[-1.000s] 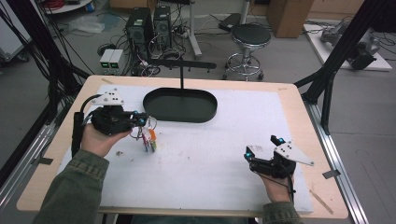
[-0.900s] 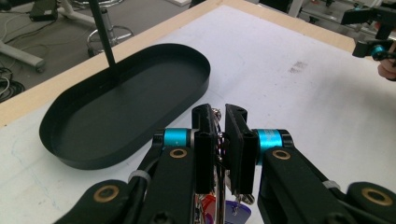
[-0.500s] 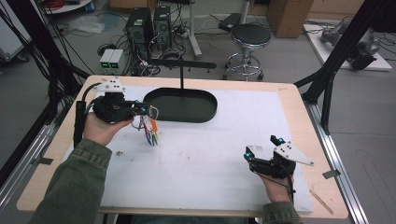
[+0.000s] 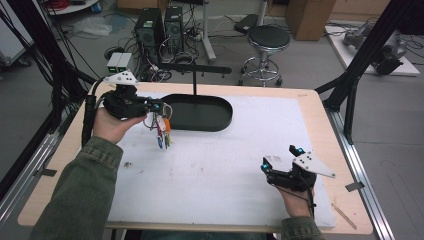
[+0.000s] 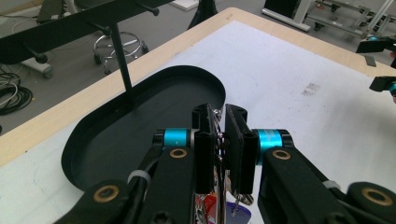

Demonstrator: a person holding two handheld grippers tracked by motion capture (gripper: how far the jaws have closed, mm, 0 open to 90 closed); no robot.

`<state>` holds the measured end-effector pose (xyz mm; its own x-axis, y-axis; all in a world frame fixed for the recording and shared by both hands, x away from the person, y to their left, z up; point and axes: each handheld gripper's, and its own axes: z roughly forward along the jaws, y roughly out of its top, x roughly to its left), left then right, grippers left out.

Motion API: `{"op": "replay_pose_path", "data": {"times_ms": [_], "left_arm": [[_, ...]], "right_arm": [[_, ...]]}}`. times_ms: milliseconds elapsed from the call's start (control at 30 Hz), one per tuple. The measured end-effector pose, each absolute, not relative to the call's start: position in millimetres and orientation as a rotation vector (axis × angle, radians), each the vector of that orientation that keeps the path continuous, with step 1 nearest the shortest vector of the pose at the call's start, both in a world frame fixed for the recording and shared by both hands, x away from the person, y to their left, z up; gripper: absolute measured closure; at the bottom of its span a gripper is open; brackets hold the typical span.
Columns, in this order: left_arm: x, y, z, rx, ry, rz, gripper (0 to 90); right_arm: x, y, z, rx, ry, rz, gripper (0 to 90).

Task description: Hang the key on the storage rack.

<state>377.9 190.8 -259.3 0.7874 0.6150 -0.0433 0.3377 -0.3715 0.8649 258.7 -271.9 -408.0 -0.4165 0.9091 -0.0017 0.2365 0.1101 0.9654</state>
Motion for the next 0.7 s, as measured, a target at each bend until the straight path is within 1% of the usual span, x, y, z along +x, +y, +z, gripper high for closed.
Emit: {"op": "replay_pose_path", "data": {"times_ms": [700], "left_arm": [[431,172,-249,2.031,0.722,0.323,82.0]], "right_arm": [[258,-276,-408,1.128,1.736,1.341,0.5]]}}
